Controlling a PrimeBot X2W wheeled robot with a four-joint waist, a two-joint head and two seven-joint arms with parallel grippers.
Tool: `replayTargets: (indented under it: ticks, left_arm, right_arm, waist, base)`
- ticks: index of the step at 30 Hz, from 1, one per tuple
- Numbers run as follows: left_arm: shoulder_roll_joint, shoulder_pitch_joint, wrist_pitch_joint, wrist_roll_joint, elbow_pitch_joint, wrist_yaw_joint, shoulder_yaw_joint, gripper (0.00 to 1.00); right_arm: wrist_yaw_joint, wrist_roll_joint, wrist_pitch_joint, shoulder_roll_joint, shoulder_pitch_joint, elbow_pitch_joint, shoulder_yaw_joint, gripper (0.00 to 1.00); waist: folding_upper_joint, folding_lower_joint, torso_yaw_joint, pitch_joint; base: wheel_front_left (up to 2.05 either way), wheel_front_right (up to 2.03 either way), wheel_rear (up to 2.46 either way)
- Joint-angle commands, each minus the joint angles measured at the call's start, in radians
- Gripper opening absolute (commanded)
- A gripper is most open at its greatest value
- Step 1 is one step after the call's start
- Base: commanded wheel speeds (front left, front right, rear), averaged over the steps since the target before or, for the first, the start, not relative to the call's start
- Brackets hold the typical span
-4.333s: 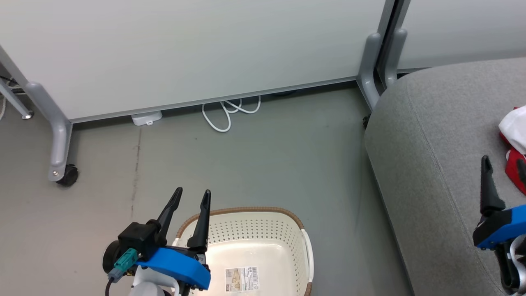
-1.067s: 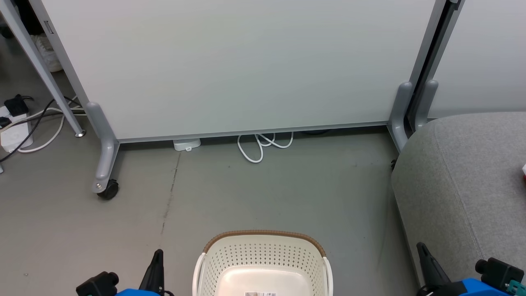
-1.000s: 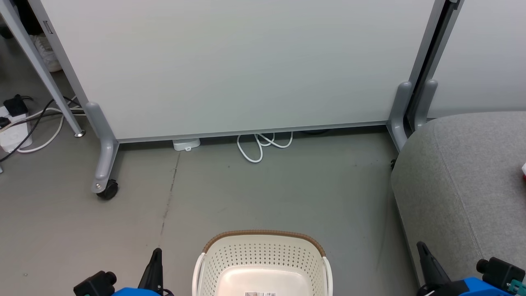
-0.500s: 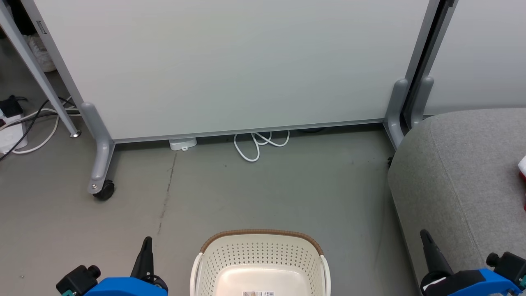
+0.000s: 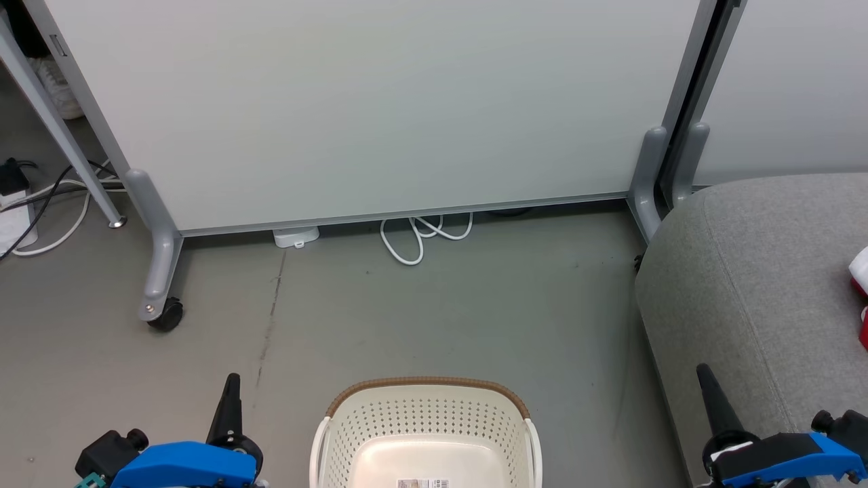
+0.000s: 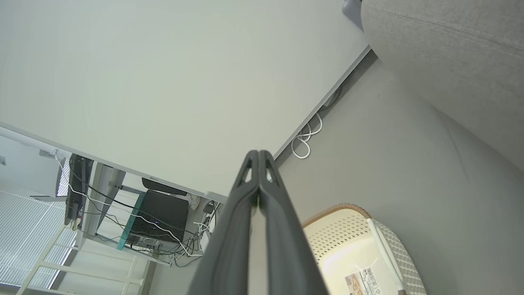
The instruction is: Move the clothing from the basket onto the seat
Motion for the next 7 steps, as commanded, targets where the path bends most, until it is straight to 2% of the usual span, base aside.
replayTargets:
  ticks: [1, 7]
  left_arm:
    - [0.000, -0.026, 0.007, -0.022, -0.018, -0.001, 0.011, 0.00]
    - [-0.002, -0.032, 0.024, -0.077, -0.032, -0.001, 0.028, 0.00]
  right_arm:
    - [0.000, 0.028, 0.003, -0.008, -0.024, -0.013, -0.003, 0.00]
    - [0.000, 0.094, 0.011, -0.009, -0.033, -0.016, -0.004, 0.00]
  waist:
    - [-0.0001, -0.0001, -0.001, 0.000]
    - [-0.0001, -0.0001, -0.006, 0.002]
  base:
    - [0.00, 0.00, 0.00]
    - [0.00, 0.00, 0.00]
